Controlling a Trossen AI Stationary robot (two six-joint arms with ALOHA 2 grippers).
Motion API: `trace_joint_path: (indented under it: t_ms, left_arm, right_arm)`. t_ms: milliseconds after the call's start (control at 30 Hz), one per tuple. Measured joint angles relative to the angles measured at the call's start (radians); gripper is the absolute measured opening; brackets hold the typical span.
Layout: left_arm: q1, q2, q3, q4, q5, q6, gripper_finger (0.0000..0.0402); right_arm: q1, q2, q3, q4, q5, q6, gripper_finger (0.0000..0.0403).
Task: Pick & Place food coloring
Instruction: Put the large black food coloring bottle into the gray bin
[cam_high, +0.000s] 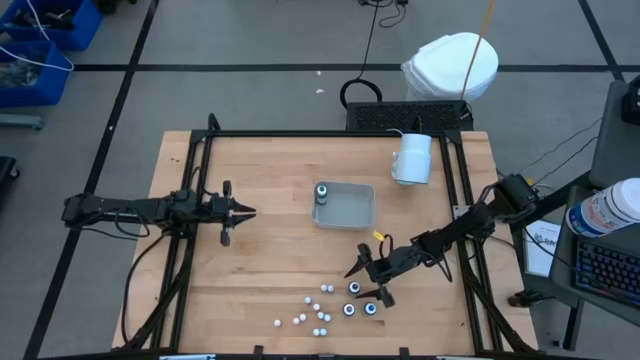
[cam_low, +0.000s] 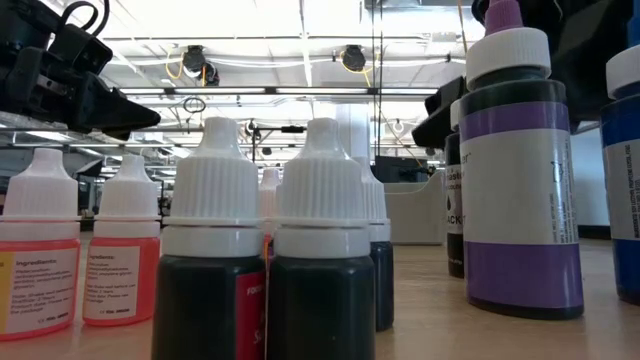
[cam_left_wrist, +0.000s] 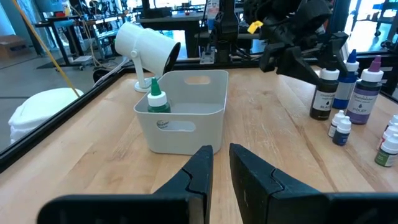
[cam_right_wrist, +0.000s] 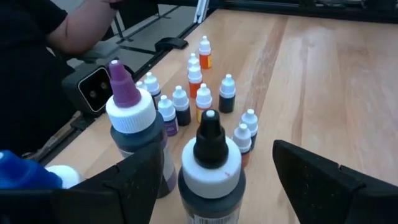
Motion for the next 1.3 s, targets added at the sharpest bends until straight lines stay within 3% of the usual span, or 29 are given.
trace_joint_path:
  t_ms: [167, 533, 800, 1033, 1300]
  left_arm:
    - [0.0, 0.0, 0.0, 0.0, 0.0, -0.001, 0.0063]
    - [0.0, 0.0, 0.0, 0.0, 0.0, -0.003, 0.0063]
    - [0.0, 0.0, 0.0, 0.0, 0.0, 0.0, 0.0063]
    - [0.0, 0.0, 0.0, 0.0, -0.001, 0.0, 0.0063]
    - [0.0, 0.0, 0.0, 0.0, -0.001, 0.001, 0.0063]
  right_arm:
    - [-0.013, 0.0, 0.0, 0.001, -0.013, 0.008, 0.0242]
    - [-0.045, -0.001, 0.0, 0.007, -0.059, 0.017, 0.0111]
    - [-0.09, -0.157, 0.001, -0.044, -0.102, -0.028, 0.011]
    - [-0.145, -0.311, 0.108, -0.247, -0.058, -0.081, 0.0113]
    - [-0.285, -0.317, 0.256, -0.317, 0.005, -0.159, 0.0116]
